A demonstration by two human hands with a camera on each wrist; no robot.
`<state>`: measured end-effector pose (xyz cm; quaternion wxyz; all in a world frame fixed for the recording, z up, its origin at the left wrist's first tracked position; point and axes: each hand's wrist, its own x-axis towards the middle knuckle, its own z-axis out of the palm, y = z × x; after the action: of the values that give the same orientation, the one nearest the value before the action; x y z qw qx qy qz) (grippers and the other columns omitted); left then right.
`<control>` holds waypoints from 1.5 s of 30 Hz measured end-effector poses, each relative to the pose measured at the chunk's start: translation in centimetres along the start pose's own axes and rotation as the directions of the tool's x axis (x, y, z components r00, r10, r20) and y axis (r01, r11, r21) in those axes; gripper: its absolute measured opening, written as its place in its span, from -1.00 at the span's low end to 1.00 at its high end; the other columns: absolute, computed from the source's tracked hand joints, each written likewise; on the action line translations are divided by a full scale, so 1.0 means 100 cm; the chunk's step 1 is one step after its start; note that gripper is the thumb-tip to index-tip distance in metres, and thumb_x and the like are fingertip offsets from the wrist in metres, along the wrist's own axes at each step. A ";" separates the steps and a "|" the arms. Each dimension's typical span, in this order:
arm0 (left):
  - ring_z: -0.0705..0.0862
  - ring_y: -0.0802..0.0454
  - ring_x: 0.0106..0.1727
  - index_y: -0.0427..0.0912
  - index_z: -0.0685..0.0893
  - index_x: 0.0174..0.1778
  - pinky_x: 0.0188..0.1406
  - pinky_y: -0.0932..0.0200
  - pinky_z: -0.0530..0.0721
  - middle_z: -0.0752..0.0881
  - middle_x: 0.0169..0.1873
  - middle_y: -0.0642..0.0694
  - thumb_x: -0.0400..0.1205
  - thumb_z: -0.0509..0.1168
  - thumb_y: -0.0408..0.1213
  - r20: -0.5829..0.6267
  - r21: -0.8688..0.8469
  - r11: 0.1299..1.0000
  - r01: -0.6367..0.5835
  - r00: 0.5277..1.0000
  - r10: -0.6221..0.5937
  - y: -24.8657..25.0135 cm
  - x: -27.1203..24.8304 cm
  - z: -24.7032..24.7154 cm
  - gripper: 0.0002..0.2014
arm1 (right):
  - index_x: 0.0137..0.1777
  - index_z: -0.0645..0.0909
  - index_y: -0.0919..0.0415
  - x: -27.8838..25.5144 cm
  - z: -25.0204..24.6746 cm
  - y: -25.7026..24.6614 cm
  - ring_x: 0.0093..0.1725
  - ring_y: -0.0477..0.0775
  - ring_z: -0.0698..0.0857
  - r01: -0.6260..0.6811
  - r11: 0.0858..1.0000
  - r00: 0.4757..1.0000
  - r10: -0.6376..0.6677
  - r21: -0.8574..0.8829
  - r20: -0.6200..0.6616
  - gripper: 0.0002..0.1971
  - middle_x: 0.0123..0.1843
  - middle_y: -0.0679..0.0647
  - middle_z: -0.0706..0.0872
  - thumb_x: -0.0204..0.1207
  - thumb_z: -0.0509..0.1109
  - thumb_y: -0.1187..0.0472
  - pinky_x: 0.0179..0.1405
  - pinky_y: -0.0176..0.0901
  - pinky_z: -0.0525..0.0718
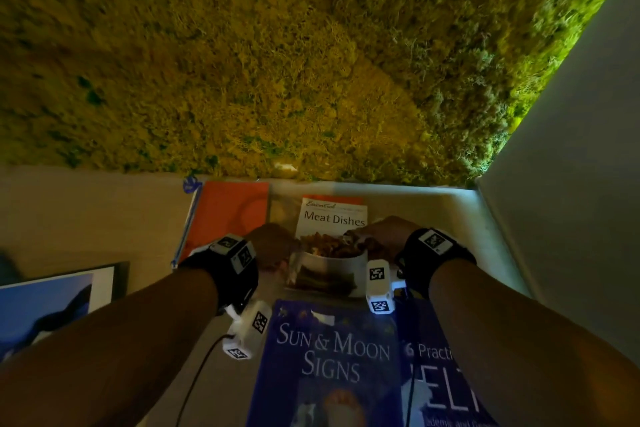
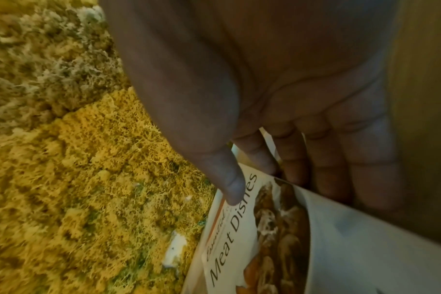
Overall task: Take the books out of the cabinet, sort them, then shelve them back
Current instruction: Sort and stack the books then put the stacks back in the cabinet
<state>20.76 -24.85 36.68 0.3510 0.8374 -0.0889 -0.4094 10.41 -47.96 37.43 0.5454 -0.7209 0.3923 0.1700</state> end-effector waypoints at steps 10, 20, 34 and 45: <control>0.67 -0.05 -0.22 -0.11 0.73 0.02 -0.19 0.09 0.65 0.70 -0.26 -0.08 0.69 0.37 -0.11 0.073 -0.087 0.987 -0.137 0.987 0.143 -0.006 -0.040 -0.007 -0.85 | 0.12 0.72 0.27 -0.024 -0.011 -0.005 -0.01 0.29 0.80 0.073 0.991 0.997 -0.069 0.111 -0.038 -0.79 0.07 0.26 0.81 0.64 0.48 0.13 0.06 0.18 0.77; 0.59 0.10 -0.44 -0.16 0.72 -0.09 -0.51 0.34 0.47 0.72 -0.38 0.05 0.73 0.24 -0.29 -0.082 -0.160 0.955 -0.251 0.967 0.240 -0.119 -0.149 -0.092 -0.84 | 0.06 0.64 0.08 -0.142 0.066 -0.084 -0.23 0.04 0.71 0.418 0.861 0.905 -0.423 0.290 -0.048 -0.94 -0.12 0.08 0.73 0.73 0.34 0.16 -0.25 -0.06 0.66; 0.70 -0.34 0.17 -0.04 0.71 0.23 0.15 -0.12 0.69 0.73 0.09 -0.29 0.42 0.24 0.22 -0.629 0.236 0.970 0.062 0.771 0.103 -0.341 -0.254 -0.184 -0.43 | 0.30 0.63 0.23 -0.150 0.413 -0.004 0.11 0.21 0.75 0.310 0.942 0.948 -0.295 -0.130 0.121 -0.40 0.21 0.22 0.78 0.38 0.55 -0.16 0.08 0.03 0.70; 0.58 -0.32 0.37 0.12 0.59 0.46 0.30 -0.19 0.64 0.57 0.39 -0.20 0.47 0.41 0.08 -0.672 0.116 0.982 0.150 0.740 -0.033 -0.372 -0.275 -0.223 -0.42 | -0.01 0.69 0.39 -0.156 0.367 0.003 0.01 0.50 0.75 0.304 0.948 0.930 -0.316 -0.090 -0.189 -0.76 -0.02 0.52 0.75 0.48 0.36 0.22 -0.02 0.15 0.71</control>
<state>14.49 26.08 38.58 0.2693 0.9574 0.0509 -0.0910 7.04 -8.29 34.97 0.5013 -0.8031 0.3214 0.0193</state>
